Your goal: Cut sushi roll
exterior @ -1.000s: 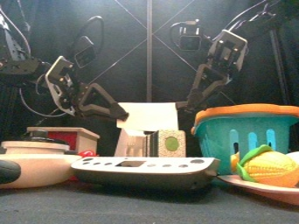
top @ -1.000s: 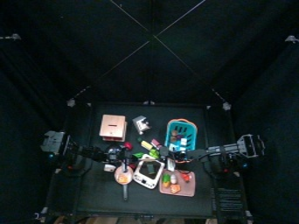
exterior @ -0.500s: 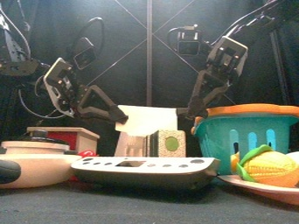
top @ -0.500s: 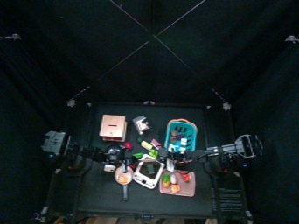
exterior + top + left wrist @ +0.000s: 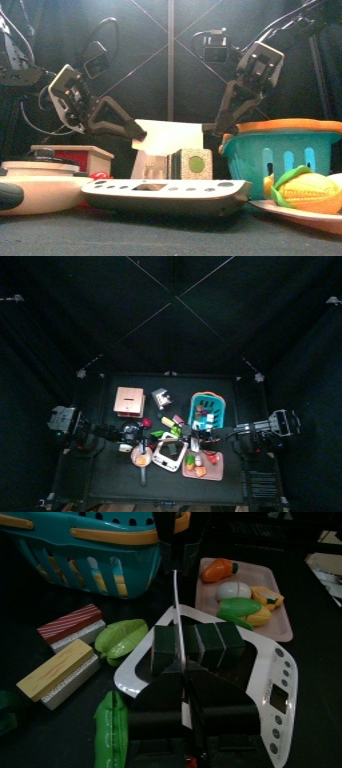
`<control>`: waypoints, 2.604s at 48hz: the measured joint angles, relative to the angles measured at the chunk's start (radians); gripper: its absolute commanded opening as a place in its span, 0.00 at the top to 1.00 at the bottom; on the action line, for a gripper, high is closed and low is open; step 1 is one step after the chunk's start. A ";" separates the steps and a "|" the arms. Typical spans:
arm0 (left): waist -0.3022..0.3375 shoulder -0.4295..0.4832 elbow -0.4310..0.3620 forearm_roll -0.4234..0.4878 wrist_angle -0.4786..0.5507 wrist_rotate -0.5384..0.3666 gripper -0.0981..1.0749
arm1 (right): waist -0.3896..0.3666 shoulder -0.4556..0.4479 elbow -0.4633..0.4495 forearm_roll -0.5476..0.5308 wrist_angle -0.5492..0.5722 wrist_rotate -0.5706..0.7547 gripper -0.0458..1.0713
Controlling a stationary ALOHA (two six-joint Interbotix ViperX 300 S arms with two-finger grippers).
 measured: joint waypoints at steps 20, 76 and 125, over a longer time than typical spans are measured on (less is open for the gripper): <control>-0.002 0.015 -0.005 0.000 0.000 0.000 0.66 | 0.002 0.008 0.000 0.000 0.003 0.000 0.53; -0.003 0.086 -0.029 -0.035 0.066 0.000 0.66 | -0.014 0.118 -0.035 -0.006 0.023 0.000 0.53; 0.041 -0.055 -0.025 0.009 0.071 0.003 0.66 | -0.044 -0.017 -0.054 -0.037 0.077 0.000 0.53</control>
